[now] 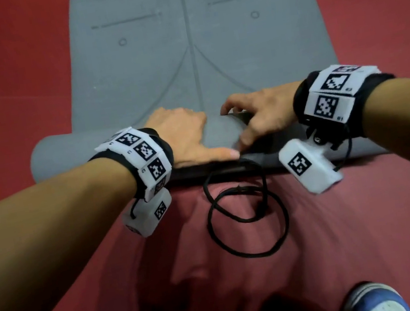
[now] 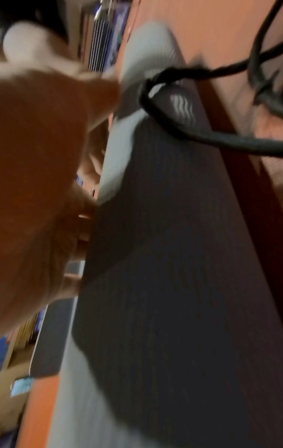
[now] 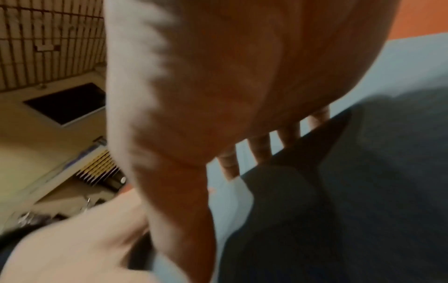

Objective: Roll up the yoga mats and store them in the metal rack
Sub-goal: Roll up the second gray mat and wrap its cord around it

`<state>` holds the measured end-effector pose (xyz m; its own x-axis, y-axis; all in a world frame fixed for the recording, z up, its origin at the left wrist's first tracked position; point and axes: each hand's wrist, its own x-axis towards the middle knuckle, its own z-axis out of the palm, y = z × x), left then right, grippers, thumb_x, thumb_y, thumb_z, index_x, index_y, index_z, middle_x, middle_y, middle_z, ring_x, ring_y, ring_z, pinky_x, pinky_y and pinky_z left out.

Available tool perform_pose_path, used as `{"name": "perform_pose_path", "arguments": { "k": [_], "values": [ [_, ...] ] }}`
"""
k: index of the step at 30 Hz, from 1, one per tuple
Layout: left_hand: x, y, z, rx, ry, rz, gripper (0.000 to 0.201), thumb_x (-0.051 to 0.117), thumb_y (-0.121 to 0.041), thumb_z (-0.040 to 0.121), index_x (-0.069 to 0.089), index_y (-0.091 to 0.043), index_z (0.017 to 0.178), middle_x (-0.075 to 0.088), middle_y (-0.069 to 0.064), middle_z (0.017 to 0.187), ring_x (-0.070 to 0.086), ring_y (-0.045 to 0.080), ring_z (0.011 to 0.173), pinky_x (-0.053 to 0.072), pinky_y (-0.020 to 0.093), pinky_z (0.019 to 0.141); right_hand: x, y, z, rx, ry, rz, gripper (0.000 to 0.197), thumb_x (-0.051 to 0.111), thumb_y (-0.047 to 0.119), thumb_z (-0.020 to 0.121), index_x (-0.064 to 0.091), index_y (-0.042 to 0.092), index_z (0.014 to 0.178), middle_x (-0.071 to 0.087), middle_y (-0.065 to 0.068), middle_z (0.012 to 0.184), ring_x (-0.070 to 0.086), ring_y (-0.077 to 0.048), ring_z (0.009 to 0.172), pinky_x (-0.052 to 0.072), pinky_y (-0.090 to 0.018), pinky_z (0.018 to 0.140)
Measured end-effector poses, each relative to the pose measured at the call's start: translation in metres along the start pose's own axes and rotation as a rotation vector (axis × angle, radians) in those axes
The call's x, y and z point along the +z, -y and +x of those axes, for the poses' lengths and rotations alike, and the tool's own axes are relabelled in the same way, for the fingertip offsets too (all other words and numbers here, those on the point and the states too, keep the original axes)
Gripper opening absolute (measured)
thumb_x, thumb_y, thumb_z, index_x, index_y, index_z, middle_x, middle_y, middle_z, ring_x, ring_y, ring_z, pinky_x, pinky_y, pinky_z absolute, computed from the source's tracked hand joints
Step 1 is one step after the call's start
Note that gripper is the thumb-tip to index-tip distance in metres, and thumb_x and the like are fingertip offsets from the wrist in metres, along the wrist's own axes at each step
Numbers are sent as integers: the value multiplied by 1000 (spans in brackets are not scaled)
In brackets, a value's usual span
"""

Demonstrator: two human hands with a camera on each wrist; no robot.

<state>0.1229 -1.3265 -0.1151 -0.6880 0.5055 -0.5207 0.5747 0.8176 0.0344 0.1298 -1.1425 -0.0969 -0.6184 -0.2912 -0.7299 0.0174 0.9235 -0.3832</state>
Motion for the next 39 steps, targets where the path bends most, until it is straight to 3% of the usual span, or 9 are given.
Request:
{"name": "perform_pose_path", "arguments": {
  "k": [5,8,13,18,22,28,31,36,39],
  "values": [
    [2,8,4,6,80,64,123,68,-89,40,31,-23,137,48,0,135,45,25,126,41,54,95,24,-3,6,0,-159,-460,130,75,81,40,18,34,146,43,-5,139,45,-33,126,36,-50,103],
    [2,9,3,22,101,43,139,79,-80,35,7,-42,147,39,0,139,43,27,127,40,54,94,17,-7,8,-13,-104,-332,137,71,84,34,16,33,149,43,-6,138,46,-34,125,41,-51,104],
    [-12,12,6,22,142,-40,124,86,-66,36,17,-47,136,53,-5,120,59,26,108,51,46,87,6,-1,11,-32,-61,-270,110,87,65,40,41,22,130,61,-2,116,60,-26,107,49,-40,93],
    [1,10,-4,28,399,-324,108,96,-45,39,34,-42,128,62,-11,109,61,15,98,52,34,90,22,-11,15,-41,332,83,88,92,50,41,59,20,117,72,0,107,68,-24,103,54,-44,93],
    [37,2,-16,34,684,-544,94,96,-38,31,47,-42,110,66,-9,111,66,14,102,59,42,85,64,-23,15,14,659,292,84,94,38,51,59,19,125,71,-7,116,67,-29,109,52,-51,96],
    [16,40,-5,-77,335,-627,73,79,-66,49,60,-35,112,62,-8,116,60,11,103,44,27,98,5,-16,13,-26,76,-26,62,81,51,68,58,29,120,65,5,112,60,-19,105,45,-36,102],
    [8,48,1,-115,184,-592,51,74,-70,65,65,-34,99,64,-5,104,59,16,96,44,29,92,-9,-5,10,-13,55,-85,51,71,59,76,61,31,117,66,6,112,60,-17,104,43,-37,104],
    [3,34,8,-135,73,-331,33,45,-50,99,65,-23,104,66,6,111,57,31,111,40,31,87,33,20,10,-78,41,-309,112,66,87,35,43,22,123,50,-3,115,56,-27,100,50,-45,94],
    [1,11,11,-93,-65,-293,41,37,-52,98,57,-26,122,65,7,121,58,32,113,46,36,91,31,14,14,-93,-100,-294,119,67,86,36,40,25,135,50,-6,120,52,-30,109,48,-47,96]
  ]
}}
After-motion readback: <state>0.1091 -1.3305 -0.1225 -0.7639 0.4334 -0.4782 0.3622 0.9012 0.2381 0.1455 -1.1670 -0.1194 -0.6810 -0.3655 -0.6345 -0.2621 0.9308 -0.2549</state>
